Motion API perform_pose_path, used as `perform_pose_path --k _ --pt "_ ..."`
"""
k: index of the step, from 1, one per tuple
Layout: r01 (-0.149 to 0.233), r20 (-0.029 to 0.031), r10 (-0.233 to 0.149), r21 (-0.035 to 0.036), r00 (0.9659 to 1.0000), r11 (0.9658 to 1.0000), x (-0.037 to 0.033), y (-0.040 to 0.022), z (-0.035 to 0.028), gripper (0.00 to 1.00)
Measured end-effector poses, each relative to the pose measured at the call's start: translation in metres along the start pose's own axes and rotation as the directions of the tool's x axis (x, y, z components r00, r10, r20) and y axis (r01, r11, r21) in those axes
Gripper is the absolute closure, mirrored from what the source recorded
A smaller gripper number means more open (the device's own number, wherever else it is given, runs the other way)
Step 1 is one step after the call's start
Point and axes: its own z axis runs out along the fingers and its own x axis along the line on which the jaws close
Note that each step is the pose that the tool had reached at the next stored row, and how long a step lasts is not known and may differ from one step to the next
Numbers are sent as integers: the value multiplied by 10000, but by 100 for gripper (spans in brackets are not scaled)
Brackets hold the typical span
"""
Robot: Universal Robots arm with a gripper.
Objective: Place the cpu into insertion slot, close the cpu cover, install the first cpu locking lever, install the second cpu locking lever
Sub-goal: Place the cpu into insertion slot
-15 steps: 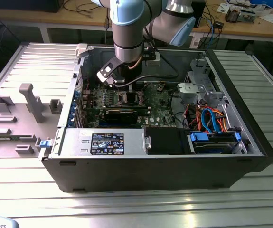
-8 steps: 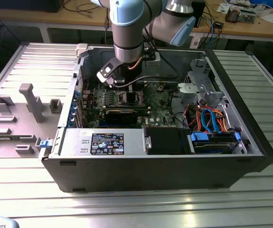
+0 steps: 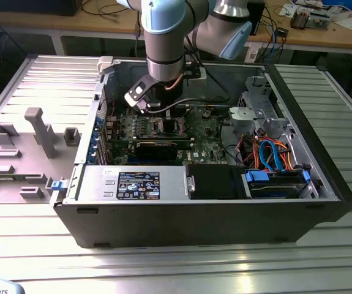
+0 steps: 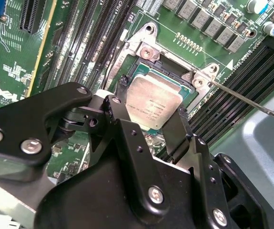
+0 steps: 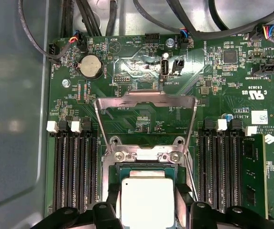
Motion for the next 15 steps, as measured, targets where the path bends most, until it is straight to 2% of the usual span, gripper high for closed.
perform_pose_path --k 1,2,3,4,6,7,8,9,15 --pt "-1 -5 1 -3 10000 10000 0 0 2 45" --pt "-1 -4 1 -3 10000 10000 0 0 2 39" --pt "-2 -4 2 -3 10000 10000 0 0 2 39" --pt "-3 -1 3 -2 10000 10000 0 0 0 33" --pt "-3 2 3 -1 10000 10000 0 -1 0 33" --pt "-1 30 1 -1 10000 10000 -1 -1 0 33" --pt "4 102 -4 -2 9999 10000 -1 0 1 33" --pt "8 132 -8 0 9999 10000 -2 1 3 33" --pt "9 134 -8 -2 9999 10000 -18 7 10 33"
